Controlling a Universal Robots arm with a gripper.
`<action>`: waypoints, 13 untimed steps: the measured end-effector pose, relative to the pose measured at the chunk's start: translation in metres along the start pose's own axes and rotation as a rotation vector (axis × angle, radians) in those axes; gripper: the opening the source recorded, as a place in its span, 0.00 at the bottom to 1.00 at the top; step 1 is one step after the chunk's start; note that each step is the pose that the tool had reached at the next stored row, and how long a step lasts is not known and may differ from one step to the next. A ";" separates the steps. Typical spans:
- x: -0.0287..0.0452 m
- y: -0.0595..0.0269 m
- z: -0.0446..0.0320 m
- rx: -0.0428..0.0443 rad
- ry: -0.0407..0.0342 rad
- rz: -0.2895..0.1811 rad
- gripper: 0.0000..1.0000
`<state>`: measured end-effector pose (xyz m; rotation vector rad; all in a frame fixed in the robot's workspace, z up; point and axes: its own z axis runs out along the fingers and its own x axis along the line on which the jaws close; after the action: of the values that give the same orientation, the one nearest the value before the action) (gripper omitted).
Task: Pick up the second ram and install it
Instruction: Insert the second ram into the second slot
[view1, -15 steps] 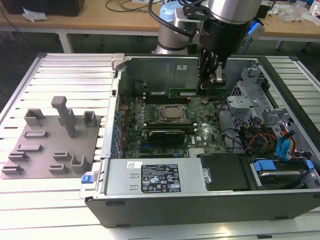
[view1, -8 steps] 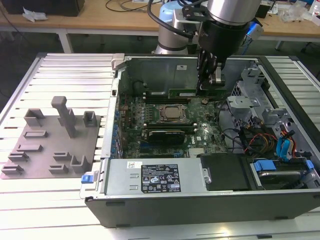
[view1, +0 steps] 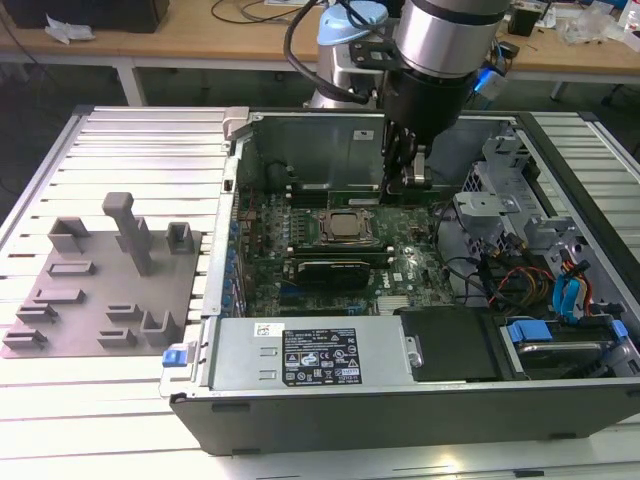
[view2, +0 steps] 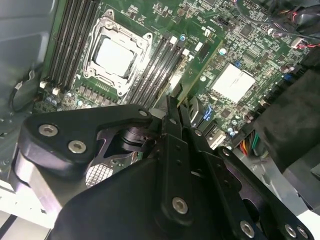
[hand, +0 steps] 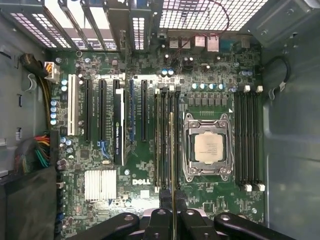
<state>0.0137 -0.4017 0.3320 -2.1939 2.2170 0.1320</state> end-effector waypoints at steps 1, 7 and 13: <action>0.0002 -0.0001 0.0023 0.0000 0.0001 0.000 0.11; 0.0008 -0.0003 0.0111 0.0000 0.0001 0.000 0.11; 0.0015 -0.0001 0.0202 0.0000 0.0000 0.000 0.11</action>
<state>0.0129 -0.4017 0.3117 -2.1938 2.2172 0.1319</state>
